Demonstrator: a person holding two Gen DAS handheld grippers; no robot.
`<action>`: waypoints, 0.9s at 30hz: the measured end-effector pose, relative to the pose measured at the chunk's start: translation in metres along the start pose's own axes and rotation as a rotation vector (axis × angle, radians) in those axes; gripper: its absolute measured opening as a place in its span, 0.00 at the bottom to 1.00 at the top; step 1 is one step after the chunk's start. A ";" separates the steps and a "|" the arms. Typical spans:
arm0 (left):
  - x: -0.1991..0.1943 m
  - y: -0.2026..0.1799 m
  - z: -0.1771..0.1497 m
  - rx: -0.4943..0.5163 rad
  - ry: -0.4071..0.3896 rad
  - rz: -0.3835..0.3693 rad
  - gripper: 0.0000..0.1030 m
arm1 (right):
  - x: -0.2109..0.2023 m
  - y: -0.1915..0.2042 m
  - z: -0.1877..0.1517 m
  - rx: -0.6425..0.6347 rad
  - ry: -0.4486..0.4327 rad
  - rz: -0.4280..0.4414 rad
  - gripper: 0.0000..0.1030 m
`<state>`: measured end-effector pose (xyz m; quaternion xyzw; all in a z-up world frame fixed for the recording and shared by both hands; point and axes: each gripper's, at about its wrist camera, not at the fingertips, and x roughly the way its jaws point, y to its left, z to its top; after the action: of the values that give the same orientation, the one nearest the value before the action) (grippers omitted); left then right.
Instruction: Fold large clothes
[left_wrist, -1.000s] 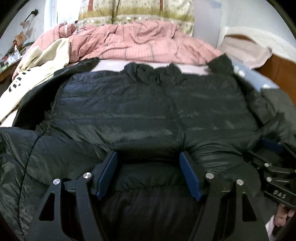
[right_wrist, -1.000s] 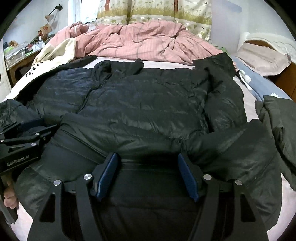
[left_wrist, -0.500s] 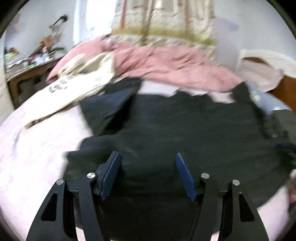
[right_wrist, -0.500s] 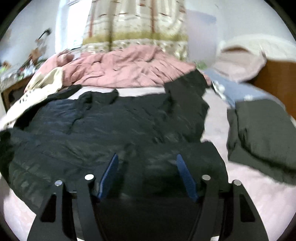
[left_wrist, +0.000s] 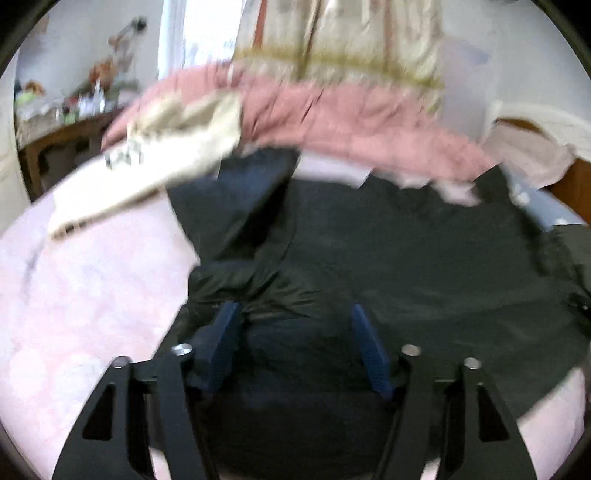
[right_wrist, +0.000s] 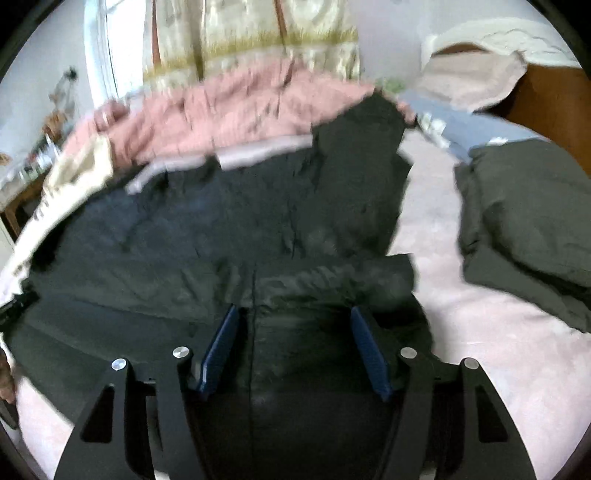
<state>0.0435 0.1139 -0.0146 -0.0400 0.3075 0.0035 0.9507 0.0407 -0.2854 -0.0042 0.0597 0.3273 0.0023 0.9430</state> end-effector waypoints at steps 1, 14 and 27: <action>-0.017 -0.004 -0.004 0.013 -0.031 -0.010 0.99 | -0.013 -0.002 -0.003 -0.011 -0.019 0.005 0.75; -0.026 0.062 -0.042 -0.375 0.052 0.072 0.99 | -0.023 -0.101 -0.040 0.500 0.090 0.160 0.95; -0.078 0.043 -0.041 -0.297 0.011 0.029 0.14 | -0.084 -0.063 -0.059 0.332 0.038 0.037 0.05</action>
<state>-0.0454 0.1550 -0.0049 -0.1757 0.3095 0.0623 0.9325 -0.0633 -0.3450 -0.0053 0.2208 0.3396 -0.0335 0.9137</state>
